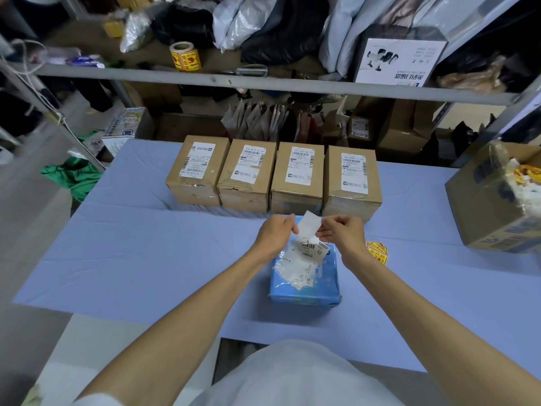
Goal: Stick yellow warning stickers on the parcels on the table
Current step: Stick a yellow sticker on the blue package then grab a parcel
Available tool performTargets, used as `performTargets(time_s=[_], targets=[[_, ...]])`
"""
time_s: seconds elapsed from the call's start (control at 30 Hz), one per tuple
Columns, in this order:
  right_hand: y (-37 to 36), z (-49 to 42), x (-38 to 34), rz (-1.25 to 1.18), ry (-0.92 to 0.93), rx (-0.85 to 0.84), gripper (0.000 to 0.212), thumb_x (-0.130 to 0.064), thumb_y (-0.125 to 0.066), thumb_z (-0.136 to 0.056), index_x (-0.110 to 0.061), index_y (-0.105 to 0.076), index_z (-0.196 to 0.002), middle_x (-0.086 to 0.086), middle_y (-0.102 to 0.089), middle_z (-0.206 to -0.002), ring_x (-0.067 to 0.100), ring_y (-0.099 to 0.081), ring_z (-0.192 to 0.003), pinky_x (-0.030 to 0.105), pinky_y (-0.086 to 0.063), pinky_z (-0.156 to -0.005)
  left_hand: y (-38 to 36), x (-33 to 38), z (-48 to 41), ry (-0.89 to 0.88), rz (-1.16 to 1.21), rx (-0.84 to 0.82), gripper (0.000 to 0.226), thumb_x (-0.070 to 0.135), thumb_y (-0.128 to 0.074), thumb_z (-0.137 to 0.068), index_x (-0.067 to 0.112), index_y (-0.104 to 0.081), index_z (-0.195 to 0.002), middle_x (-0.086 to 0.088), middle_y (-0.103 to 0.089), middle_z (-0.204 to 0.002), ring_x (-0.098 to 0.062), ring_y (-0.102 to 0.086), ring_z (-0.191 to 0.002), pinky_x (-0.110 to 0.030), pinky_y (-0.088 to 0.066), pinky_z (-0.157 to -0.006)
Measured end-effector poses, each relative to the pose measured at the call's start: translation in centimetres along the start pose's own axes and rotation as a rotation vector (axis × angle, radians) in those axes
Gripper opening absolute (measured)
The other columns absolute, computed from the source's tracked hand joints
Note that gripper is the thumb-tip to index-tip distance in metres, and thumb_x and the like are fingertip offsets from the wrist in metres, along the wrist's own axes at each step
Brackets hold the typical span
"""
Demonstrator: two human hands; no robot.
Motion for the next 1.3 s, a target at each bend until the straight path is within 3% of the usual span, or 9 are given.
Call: performTargets(time_s=[0.1,0.17,0.33,0.43,0.73,0.83,0.97,1.1,1.3], targets=[[-0.1,-0.1,-0.1,-0.003,0.001,0.009,0.015,-0.001,-0.054,-0.089,-0.001,-0.067,-0.081,0.015,-0.068,-0.068,0.019,-0.066,-0.06,0.022,-0.052,-0.054,-0.5,-0.1,0.2,0.015,0.057,-0.099,0.029,0.001,-0.035,-0.09,0.016,-0.045,-0.112,-0.003,-0.062,-0.077,-0.015,-0.052,-0.063,-0.029,-0.038,-0.057],[-0.1,-0.1,0.0,0.001,0.001,0.018,0.015,-0.002,-0.054,-0.09,0.0,-0.067,-0.083,0.015,-0.068,-0.069,0.02,-0.066,-0.061,0.023,-0.052,-0.055,-0.7,0.1,0.3,-0.049,0.014,-0.131,0.038,-0.007,-0.033,-0.089,0.014,-0.04,-0.12,-0.003,-0.062,-0.088,-0.012,-0.052,-0.067,-0.027,-0.038,-0.056],[-0.3,0.0,0.1,-0.02,-0.002,0.016,0.015,-0.003,-0.056,-0.088,0.0,-0.068,-0.08,0.015,-0.069,-0.068,0.019,-0.067,-0.059,0.022,-0.053,-0.054,-0.6,0.8,0.4,-0.136,0.037,0.053,0.011,0.032,-0.054,-0.088,0.025,-0.062,-0.086,0.005,-0.064,-0.078,-0.013,-0.06,-0.077,-0.034,-0.048,-0.071],[-0.6,0.1,0.2,-0.04,-0.016,0.01,0.016,0.0,-0.055,-0.085,-0.001,-0.068,-0.076,0.016,-0.069,-0.066,0.02,-0.068,-0.058,0.023,-0.054,-0.052,-1.2,0.9,0.2,-0.209,-0.02,0.032,0.021,0.049,-0.069,-0.077,0.03,-0.065,-0.084,0.011,-0.065,-0.075,-0.001,-0.058,-0.07,-0.024,-0.044,-0.063],[-1.4,0.8,0.1,-0.279,-0.102,-0.188,0.023,-0.006,-0.051,-0.088,0.007,-0.07,-0.094,0.022,-0.073,-0.087,0.03,-0.071,-0.079,0.027,-0.059,-0.066,-1.0,0.7,-0.1,-0.263,-0.134,0.119,0.012,0.035,-0.072,-0.078,0.028,-0.065,-0.084,0.012,-0.065,-0.092,-0.006,-0.06,-0.089,-0.026,-0.047,-0.075],[-1.0,0.5,0.6,-0.162,-0.102,-0.147,0.02,-0.004,-0.053,-0.09,0.005,-0.069,-0.095,0.02,-0.071,-0.082,0.029,-0.069,-0.074,0.025,-0.057,-0.062,-0.8,-0.1,-0.3,-0.213,-0.077,0.12,0.006,0.025,-0.064,-0.087,0.019,-0.065,-0.088,0.01,-0.066,-0.089,-0.009,-0.06,-0.088,-0.028,-0.049,-0.076],[-0.1,-0.1,1.5,0.029,-0.057,-0.043,0.014,-0.007,-0.063,-0.088,0.001,-0.068,-0.098,0.015,-0.068,-0.087,0.022,-0.064,-0.07,0.028,-0.055,-0.067,-0.4,-0.5,-0.6,-0.134,0.114,0.065,0.002,0.018,-0.062,-0.09,0.017,-0.063,-0.089,0.01,-0.061,-0.084,-0.004,-0.057,-0.082,-0.007,-0.041,-0.064],[0.0,0.0,1.6,0.043,-0.037,-0.074,0.011,-0.008,-0.065,-0.087,0.001,-0.069,-0.092,0.012,-0.069,-0.081,0.021,-0.062,-0.07,0.03,-0.054,-0.068,-0.2,-0.9,-0.8,-0.079,0.176,0.014,0.003,0.017,-0.066,-0.087,0.016,-0.065,-0.089,0.005,-0.061,-0.084,-0.008,-0.055,-0.083,-0.022,-0.042,-0.077],[0.0,0.6,1.3,0.067,-0.008,-0.091,0.008,-0.006,-0.07,-0.084,-0.004,-0.065,-0.077,0.012,-0.066,-0.079,0.019,-0.06,-0.068,0.03,-0.053,-0.064,-0.3,-1.4,-0.5,0.014,0.22,-0.064,0.009,0.017,-0.07,-0.084,0.022,-0.062,-0.083,0.001,-0.06,-0.079,-0.012,-0.056,-0.077,-0.025,-0.041,-0.071]])
Point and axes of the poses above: each hand's wrist, its own z-axis away from the middle knuckle, its own y-axis out of the back of the hand, x = y × z, the point moved 5 cm from there along -z, towards the middle knuckle
